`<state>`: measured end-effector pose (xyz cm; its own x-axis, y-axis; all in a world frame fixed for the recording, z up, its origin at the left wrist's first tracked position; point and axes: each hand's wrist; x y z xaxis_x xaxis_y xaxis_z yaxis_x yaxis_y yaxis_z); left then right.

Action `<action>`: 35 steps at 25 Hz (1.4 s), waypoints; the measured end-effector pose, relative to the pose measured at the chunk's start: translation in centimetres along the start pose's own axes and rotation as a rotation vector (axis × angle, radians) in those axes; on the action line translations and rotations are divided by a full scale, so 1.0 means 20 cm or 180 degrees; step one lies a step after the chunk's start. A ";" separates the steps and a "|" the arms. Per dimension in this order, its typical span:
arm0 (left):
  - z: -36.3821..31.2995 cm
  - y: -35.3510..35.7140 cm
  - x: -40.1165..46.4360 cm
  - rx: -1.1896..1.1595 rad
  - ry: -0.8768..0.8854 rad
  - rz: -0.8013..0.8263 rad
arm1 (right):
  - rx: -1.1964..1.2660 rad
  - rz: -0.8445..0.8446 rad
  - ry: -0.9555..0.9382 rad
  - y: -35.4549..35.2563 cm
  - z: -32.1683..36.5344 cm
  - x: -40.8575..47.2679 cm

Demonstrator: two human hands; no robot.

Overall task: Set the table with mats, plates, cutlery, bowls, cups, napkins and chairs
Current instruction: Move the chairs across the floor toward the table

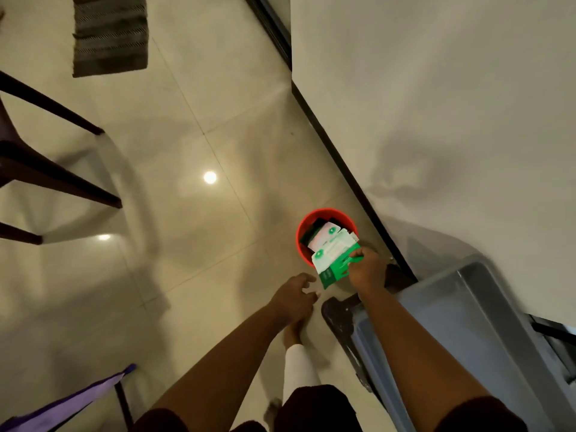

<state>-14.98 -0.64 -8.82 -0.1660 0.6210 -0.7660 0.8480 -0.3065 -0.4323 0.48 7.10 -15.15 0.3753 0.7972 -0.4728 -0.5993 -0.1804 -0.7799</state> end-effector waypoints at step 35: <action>1.62 0.75 -1.96 -0.1073 -0.1241 -0.2361 | -0.1952 0.2121 -0.3571 0.02 -0.19 -1.76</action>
<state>-12.08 -52.94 -0.55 -0.8358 0.2676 -0.4795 0.5476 0.3411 -0.7641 -10.24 -23.26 -0.44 -0.7645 0.4395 -0.4716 0.0628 -0.6773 -0.7330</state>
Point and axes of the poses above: each hand's wrist, its own x-axis towards the middle knuckle, its own y-axis out of the palm, z = x × y, and after that the axes turned 12 degrees about -z, right-handed
